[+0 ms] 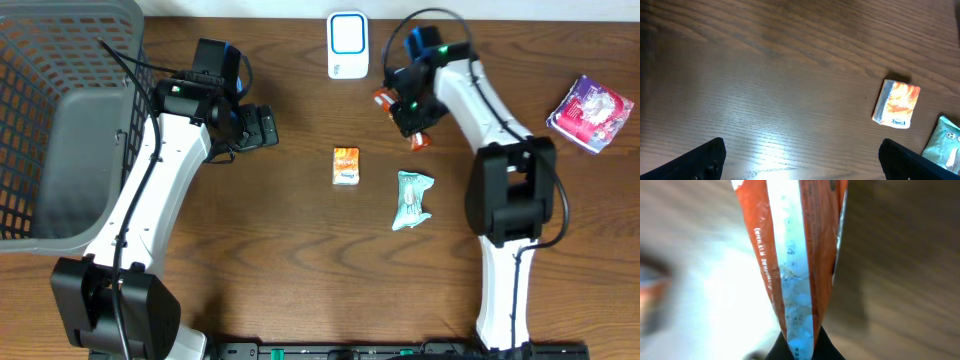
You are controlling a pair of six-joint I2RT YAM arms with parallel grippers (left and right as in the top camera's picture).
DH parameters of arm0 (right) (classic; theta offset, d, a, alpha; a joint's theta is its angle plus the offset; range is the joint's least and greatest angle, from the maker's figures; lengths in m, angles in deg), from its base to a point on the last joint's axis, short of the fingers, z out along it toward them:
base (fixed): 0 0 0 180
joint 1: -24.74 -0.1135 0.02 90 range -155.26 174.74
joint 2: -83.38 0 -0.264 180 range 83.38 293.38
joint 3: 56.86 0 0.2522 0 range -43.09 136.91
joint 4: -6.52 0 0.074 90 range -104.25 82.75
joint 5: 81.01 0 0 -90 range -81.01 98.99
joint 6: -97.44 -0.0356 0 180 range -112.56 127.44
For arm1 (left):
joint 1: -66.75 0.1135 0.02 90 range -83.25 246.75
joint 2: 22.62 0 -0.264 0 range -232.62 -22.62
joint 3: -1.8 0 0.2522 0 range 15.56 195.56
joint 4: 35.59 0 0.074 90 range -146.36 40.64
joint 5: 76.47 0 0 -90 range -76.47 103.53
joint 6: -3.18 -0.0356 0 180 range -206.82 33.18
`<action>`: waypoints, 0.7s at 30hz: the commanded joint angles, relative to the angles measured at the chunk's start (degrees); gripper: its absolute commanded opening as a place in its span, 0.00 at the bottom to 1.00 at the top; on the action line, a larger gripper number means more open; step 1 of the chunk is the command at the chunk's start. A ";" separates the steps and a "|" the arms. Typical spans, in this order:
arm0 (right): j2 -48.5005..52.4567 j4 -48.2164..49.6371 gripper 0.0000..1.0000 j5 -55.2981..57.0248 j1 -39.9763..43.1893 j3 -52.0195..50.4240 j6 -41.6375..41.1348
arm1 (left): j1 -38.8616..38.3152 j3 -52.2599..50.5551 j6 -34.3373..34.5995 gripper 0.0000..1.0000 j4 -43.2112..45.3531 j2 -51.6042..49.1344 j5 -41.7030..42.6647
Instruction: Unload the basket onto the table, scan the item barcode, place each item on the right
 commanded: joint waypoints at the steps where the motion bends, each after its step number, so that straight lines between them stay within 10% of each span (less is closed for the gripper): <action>1: 0.50 -1.66 0.01 -24.55 4.42 0.33 -2.21 | 0.13 -0.39 -0.96 0.98 -0.33 -0.26 -0.55; 10: 0.50 1.95 0.01 -29.55 15.19 -11.04 -11.02 | 0.13 -0.39 -0.96 0.98 -0.33 -0.26 -0.52; 21: -1.77 -4.17 0.31 -10.01 21.75 -3.67 -19.85 | 0.13 -0.39 -0.96 0.98 -0.33 -0.26 -0.52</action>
